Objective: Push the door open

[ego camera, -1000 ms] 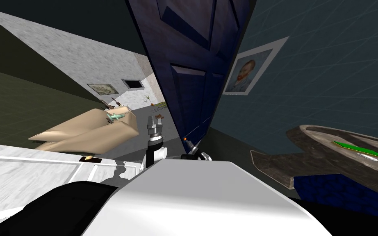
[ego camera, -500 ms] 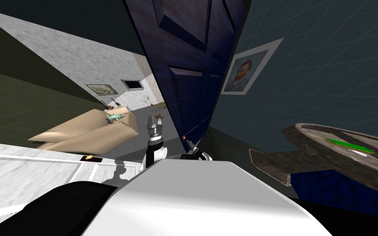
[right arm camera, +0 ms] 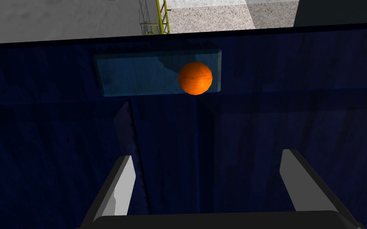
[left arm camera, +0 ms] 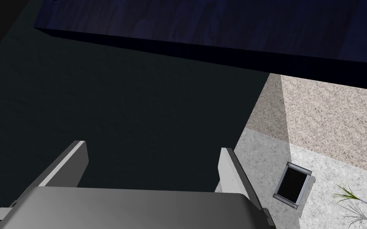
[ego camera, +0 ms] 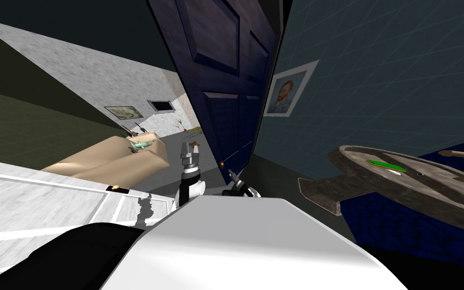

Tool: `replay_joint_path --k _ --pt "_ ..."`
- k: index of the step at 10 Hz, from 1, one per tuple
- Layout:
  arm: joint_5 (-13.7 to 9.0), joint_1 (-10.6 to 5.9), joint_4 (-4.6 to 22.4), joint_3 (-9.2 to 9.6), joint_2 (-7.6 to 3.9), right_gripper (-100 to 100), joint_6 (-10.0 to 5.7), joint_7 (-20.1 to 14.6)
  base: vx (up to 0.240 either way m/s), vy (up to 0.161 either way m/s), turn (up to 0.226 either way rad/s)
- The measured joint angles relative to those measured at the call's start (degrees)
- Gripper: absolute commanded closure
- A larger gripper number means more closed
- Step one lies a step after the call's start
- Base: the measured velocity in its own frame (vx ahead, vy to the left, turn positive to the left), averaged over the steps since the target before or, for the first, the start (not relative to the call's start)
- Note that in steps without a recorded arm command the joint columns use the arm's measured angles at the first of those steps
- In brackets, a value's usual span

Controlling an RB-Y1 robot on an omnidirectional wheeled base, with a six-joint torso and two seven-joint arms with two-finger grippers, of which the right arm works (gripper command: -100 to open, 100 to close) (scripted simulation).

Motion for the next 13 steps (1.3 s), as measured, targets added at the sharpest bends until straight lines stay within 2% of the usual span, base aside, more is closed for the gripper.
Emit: replay_joint_path --k 2,5,8,9,13 --pt "0.0 -0.22 0.5 -0.29 -0.73 -100 -0.18 0.1 0.144 0.128 0.012" --pt "0.0 -0.37 0.5 -0.66 -0.95 -100 -0.03 0.3 0.149 0.153 0.023" --pt "-0.1 -0.73 1.0 -1.15 0.46 -100 -0.19 0.5 0.112 0.123 0.009" --pt "-0.1 -0.72 1.0 -1.18 0.49 100 -0.29 0.5 -0.010 -0.010 0.005" --pt "-0.1 -0.76 1.0 -1.11 0.51 100 -0.14 0.6 -0.011 -0.014 0.003"
